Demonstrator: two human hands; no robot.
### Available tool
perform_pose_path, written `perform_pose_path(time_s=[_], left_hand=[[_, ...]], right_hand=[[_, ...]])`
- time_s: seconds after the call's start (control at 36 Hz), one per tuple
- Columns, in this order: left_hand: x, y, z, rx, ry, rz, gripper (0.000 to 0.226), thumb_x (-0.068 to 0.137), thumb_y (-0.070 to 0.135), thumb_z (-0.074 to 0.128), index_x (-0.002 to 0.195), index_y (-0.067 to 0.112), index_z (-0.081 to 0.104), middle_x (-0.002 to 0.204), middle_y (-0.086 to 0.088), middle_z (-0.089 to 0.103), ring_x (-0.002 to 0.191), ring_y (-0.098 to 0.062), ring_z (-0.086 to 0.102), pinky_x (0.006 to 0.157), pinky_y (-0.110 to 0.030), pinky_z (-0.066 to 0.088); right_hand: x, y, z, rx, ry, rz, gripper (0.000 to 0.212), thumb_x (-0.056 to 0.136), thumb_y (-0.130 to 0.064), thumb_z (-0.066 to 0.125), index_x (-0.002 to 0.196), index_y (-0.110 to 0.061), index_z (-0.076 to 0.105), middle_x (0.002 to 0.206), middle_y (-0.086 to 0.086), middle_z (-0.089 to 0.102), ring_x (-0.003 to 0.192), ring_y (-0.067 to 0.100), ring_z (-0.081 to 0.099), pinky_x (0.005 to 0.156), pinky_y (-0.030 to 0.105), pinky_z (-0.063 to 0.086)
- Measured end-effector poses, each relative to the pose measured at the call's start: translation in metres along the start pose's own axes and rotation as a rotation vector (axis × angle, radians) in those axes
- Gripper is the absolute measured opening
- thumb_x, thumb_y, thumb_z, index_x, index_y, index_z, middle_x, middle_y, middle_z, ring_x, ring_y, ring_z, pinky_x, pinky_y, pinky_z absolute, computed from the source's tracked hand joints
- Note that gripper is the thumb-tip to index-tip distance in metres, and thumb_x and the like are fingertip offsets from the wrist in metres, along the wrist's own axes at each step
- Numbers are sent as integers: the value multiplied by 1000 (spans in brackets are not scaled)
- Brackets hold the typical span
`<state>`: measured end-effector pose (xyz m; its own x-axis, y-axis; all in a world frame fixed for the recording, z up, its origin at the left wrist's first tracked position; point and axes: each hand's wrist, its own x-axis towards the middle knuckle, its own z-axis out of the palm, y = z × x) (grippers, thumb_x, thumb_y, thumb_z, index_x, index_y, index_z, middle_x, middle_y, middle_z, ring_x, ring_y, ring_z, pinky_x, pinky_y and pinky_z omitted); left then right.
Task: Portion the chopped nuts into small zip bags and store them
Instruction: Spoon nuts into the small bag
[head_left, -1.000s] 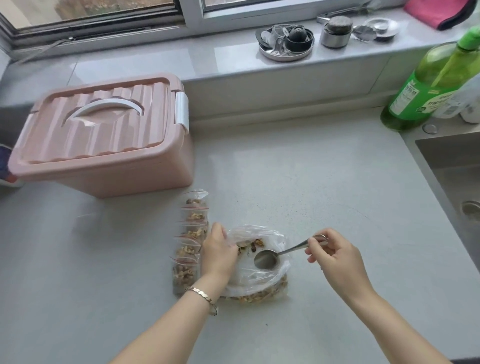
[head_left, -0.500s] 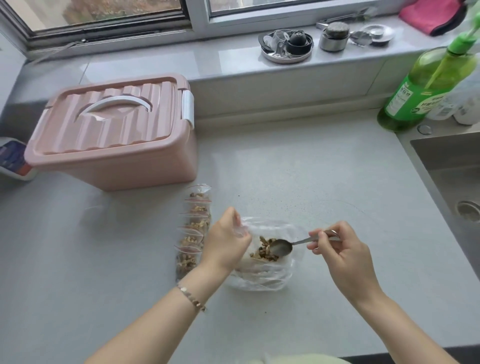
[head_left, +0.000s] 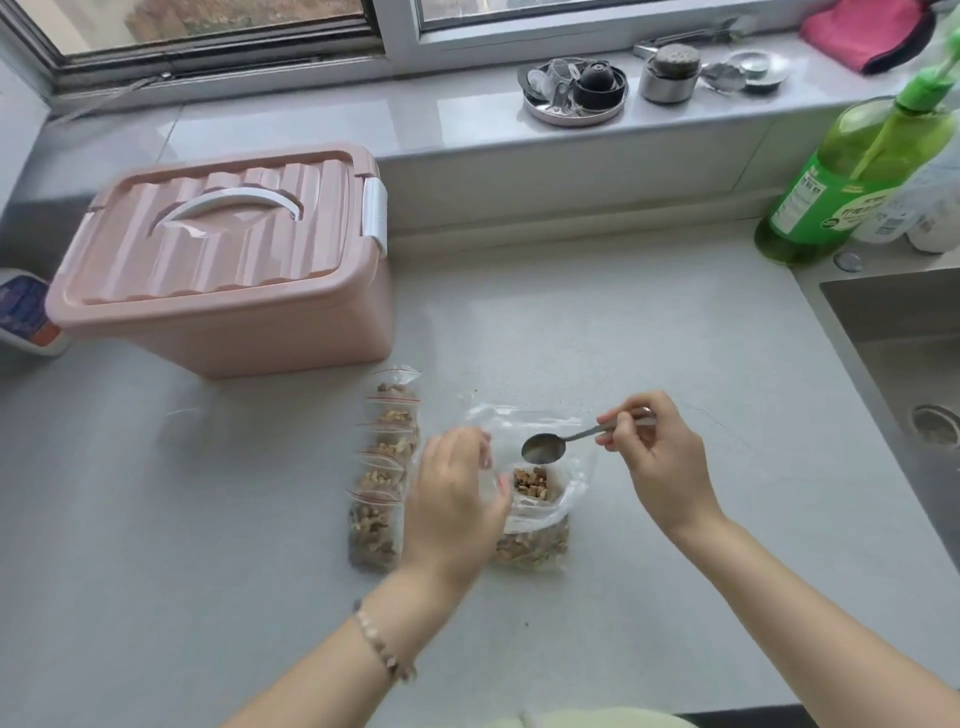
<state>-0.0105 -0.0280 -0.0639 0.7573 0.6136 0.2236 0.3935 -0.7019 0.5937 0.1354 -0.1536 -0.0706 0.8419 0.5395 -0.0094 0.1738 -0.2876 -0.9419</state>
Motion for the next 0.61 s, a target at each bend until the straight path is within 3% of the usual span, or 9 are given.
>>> perform_pose_path(time_s=[0.08, 0.14, 0.22, 0.28, 0.33, 0.39, 0.44, 0.53, 0.61], left_hand=[[-32, 7, -9, -92, -146, -267, 25, 78, 25, 62, 76, 25, 37, 81, 10, 53, 82, -10, 48, 67, -23, 36], [-46, 1, -4, -101, -230, -468, 33, 78, 26, 67, 74, 28, 35, 87, 16, 51, 93, -11, 46, 73, -24, 34], [-53, -11, 5, -162, -212, -690, 31, 78, 26, 71, 87, 23, 41, 95, 23, 41, 109, -11, 41, 82, -22, 27], [-52, -14, 13, -290, -217, -821, 38, 78, 23, 72, 103, 8, 48, 106, 18, 38, 107, -5, 39, 79, -15, 25], [-52, -13, 21, -404, -226, -874, 35, 78, 22, 73, 93, 7, 46, 116, 14, 41, 105, -1, 36, 72, -12, 24], [-52, -11, 29, -476, -250, -892, 36, 77, 22, 73, 81, 11, 39, 130, 14, 43, 110, 0, 35, 79, -13, 25], [-52, -10, 37, -518, -257, -888, 34, 77, 21, 74, 95, 7, 49, 127, 19, 46, 108, 1, 38, 83, -13, 27], [-49, -7, 41, -528, -285, -872, 63, 77, 23, 74, 128, 2, 45, 101, 23, 42, 96, 6, 42, 81, -11, 28], [-40, -10, 42, -483, -317, -831, 42, 76, 22, 74, 108, 6, 52, 115, 17, 44, 104, 3, 38, 81, -12, 28]], right_hand=[[14, 10, 9, 53, -13, 143, 15, 93, -5, 48, 91, -12, 61, 79, 0, 65, 58, 4, 62, 60, 14, 51], [21, 16, 15, 34, -68, 205, 17, 93, -8, 50, 99, -3, 65, 78, 0, 66, 56, 1, 60, 59, 12, 50], [28, 19, 25, -53, -173, 235, 18, 92, -17, 53, 94, -7, 68, 88, 2, 68, 77, 8, 61, 69, 16, 45], [31, 19, 29, -74, -253, 273, 20, 94, -17, 50, 90, -10, 68, 93, 1, 65, 91, 10, 58, 78, 21, 38], [32, 21, 31, -75, -290, 319, 23, 95, -19, 48, 86, -13, 68, 97, 2, 62, 97, 13, 56, 83, 22, 35], [33, 26, 30, -83, -290, 368, 24, 95, -23, 48, 82, -17, 67, 100, 4, 60, 100, 15, 53, 82, 25, 35], [34, 28, 27, -55, -315, 448, 26, 96, -23, 47, 81, -16, 67, 97, 3, 62, 99, 16, 53, 83, 27, 41], [34, 30, 23, 69, -354, 574, 26, 97, -20, 46, 84, -9, 67, 92, 10, 66, 91, 21, 62, 86, 33, 48], [27, 31, 20, 115, -322, 625, 26, 97, -17, 44, 88, -2, 64, 78, 11, 67, 71, 14, 68, 69, 25, 52]])
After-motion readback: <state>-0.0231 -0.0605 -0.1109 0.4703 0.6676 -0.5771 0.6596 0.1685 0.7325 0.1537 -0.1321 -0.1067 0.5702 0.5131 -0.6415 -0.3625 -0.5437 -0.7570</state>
